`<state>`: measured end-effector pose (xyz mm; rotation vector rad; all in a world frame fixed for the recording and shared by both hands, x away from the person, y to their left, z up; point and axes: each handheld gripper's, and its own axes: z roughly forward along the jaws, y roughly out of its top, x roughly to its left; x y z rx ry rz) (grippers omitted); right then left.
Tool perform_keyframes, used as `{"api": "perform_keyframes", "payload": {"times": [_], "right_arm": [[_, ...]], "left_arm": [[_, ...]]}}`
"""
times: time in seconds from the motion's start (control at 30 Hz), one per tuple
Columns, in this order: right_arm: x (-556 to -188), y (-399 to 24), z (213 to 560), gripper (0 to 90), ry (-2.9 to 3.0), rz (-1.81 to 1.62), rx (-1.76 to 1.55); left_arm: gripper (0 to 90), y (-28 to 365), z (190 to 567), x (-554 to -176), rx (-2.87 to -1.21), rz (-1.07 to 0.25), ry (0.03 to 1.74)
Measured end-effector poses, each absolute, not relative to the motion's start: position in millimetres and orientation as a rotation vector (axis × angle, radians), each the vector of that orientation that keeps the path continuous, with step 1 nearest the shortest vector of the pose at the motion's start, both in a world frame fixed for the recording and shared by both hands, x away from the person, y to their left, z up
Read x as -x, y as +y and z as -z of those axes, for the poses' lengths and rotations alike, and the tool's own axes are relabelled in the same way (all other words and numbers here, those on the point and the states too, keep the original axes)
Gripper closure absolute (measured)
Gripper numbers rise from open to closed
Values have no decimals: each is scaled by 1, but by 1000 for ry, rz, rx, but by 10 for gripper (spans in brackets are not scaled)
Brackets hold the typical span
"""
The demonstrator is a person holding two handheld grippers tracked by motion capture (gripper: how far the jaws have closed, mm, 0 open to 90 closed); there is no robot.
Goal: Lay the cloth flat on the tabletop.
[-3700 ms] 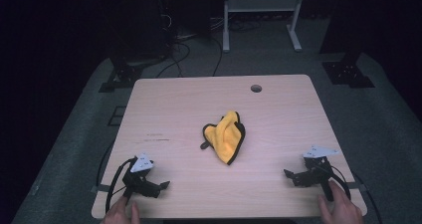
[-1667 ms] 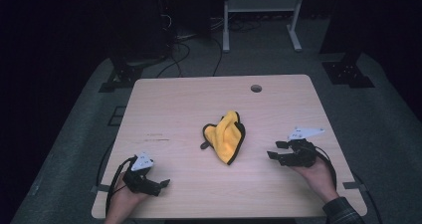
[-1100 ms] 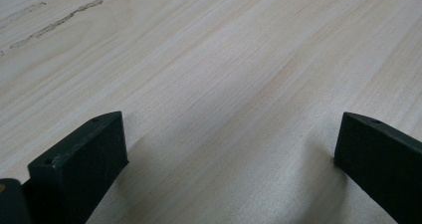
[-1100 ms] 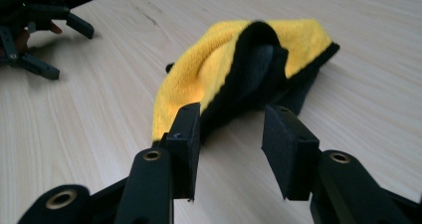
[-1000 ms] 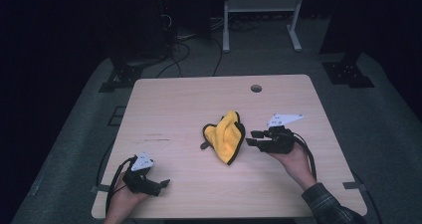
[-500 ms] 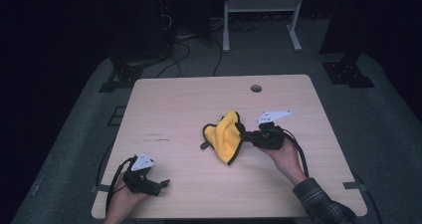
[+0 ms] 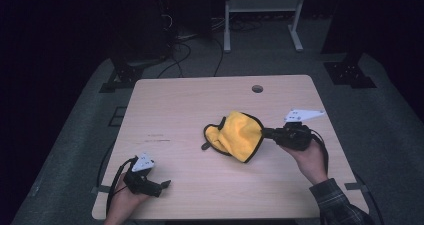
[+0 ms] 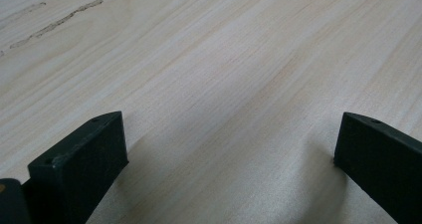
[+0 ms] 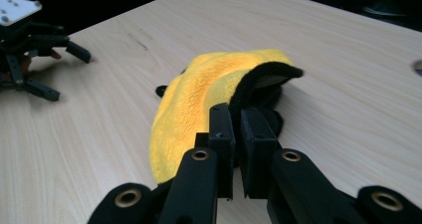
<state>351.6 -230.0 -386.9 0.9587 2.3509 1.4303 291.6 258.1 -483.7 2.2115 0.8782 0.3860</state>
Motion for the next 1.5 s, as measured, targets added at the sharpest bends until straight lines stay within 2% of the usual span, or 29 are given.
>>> {"api": "perform_keyframes", "payload": {"times": [0.43, 0.9, 1.03, 1.2, 1.5], "right_arm": [[-341, -292, 387, 846, 2226, -1375, -1099], [-352, -345, 415, 827, 2132, -1105, -1305], [-349, -345, 413, 685, 2091, -1138, -1306], [-338, -329, 405, 645, 2121, -1243, -1236], [-326, -273, 432, 543, 2359, -1181, -1075]], "left_arm": [[0, 258, 483, -291, -2219, -383, 874], [0, 259, 483, -291, -2219, -384, 872], [0, 259, 483, -291, -2218, -384, 873], [0, 259, 483, -291, -2220, -384, 871], [0, 259, 483, -291, -2220, -384, 871]]}}
